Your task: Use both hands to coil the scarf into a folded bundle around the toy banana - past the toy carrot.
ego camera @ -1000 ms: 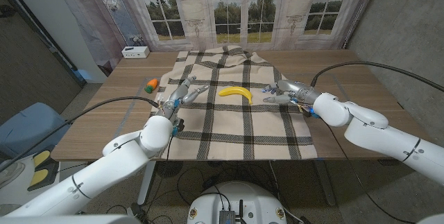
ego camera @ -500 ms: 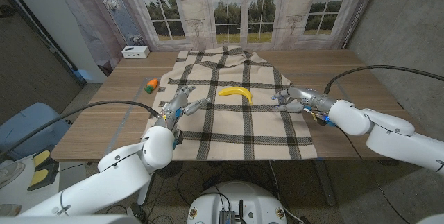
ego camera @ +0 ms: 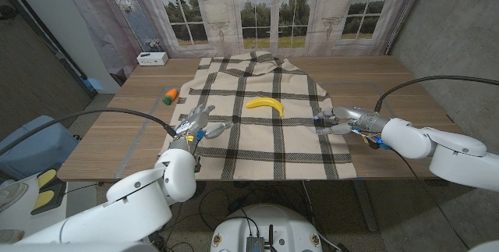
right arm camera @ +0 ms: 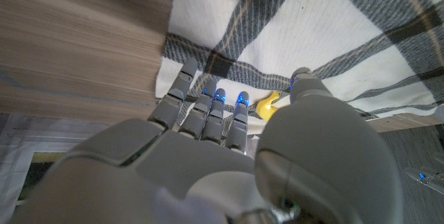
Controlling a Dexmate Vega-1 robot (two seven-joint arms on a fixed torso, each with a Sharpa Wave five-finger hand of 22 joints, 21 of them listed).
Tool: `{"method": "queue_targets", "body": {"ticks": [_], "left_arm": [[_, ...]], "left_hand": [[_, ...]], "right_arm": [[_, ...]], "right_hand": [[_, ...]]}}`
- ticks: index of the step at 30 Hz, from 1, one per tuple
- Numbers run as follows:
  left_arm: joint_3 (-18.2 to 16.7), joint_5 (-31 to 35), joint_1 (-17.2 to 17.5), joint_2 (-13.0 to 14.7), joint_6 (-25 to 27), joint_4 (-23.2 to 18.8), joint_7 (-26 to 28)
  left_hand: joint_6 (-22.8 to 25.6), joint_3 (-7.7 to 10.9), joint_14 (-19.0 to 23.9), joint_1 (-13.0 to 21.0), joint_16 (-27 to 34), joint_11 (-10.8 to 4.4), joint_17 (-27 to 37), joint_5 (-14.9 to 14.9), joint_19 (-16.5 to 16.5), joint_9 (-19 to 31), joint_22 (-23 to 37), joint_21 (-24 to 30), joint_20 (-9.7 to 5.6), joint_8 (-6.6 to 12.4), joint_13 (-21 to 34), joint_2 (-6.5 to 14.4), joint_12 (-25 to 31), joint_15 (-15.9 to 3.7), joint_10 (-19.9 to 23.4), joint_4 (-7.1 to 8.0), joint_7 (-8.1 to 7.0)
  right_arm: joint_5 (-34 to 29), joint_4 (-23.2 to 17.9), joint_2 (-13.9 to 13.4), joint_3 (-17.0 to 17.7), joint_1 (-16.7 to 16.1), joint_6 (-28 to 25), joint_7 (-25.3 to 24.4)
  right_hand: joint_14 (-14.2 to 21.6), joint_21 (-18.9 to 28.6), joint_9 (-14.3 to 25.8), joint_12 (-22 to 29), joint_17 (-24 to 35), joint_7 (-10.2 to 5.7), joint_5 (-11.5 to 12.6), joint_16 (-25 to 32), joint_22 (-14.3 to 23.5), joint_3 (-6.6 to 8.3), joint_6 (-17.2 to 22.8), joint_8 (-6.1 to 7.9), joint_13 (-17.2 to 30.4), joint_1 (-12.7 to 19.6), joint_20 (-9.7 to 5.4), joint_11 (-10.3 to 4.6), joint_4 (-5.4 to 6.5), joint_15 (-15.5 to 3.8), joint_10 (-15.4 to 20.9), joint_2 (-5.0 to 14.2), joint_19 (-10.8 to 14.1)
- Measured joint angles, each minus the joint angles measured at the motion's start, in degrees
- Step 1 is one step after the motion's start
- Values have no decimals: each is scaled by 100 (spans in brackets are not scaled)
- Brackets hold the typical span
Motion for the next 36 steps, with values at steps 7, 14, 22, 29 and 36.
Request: {"method": "queue_targets", "body": {"ticks": [7,14,22,29,36], "left_arm": [[565,769,-4,-196,329,49,-744],[437,1754,480,-954,78,610,-1730],[-243,3404,1429,-2227,-1137,988,-3362],[-592,4684,1986,-3342,-2266,1074,-4634],[-849,6403,2435,-4543,-3265,1069,-6288]], "left_hand": [[8,0,-31,117,-30,0,0,28,68,0,0,0,-28,0,0,-72,0,31,0,0,-9],[39,0,-53,259,-29,0,0,66,87,0,-14,-44,-6,-25,0,-123,-26,53,0,0,-39],[10,0,-72,418,-51,0,0,112,117,0,-14,-100,-37,-67,0,-176,-47,72,-44,1,-61],[-37,0,-72,484,-50,-30,0,112,117,28,2,-122,-37,-90,-1,-198,-68,71,-74,1,-69],[-67,-16,-72,505,-50,-30,0,112,117,28,2,-145,-37,-110,0,-219,-68,71,-74,17,-39]], "right_arm": [[75,-126,-360,45,-128,-254,147],[196,-253,-656,45,-182,-516,293],[220,-430,-984,374,-576,-921,745],[-54,-582,-1072,383,-596,-1246,1269],[-445,-615,-987,-40,-376,-1234,1409]], "right_hand": [[-382,-127,14,-22,-26,-5,51,-38,0,24,-359,0,0,62,28,-74,-111,24,-421,-59,-199],[-783,-292,14,-22,-41,-71,120,-37,0,23,-742,0,0,128,53,-63,-224,139,-865,-51,-484],[-1575,-624,14,-22,-106,-471,247,-37,14,-15,-1497,0,1,52,70,-142,-356,357,-1769,-219,-1038],[-1802,-727,11,50,-222,-740,444,9,17,108,-1286,163,-21,391,80,-233,-591,443,-2017,-216,-1145],[-1568,-725,2,207,-343,-758,595,120,27,220,-629,317,-55,781,-61,-412,-749,261,-1663,-65,-938]]}}
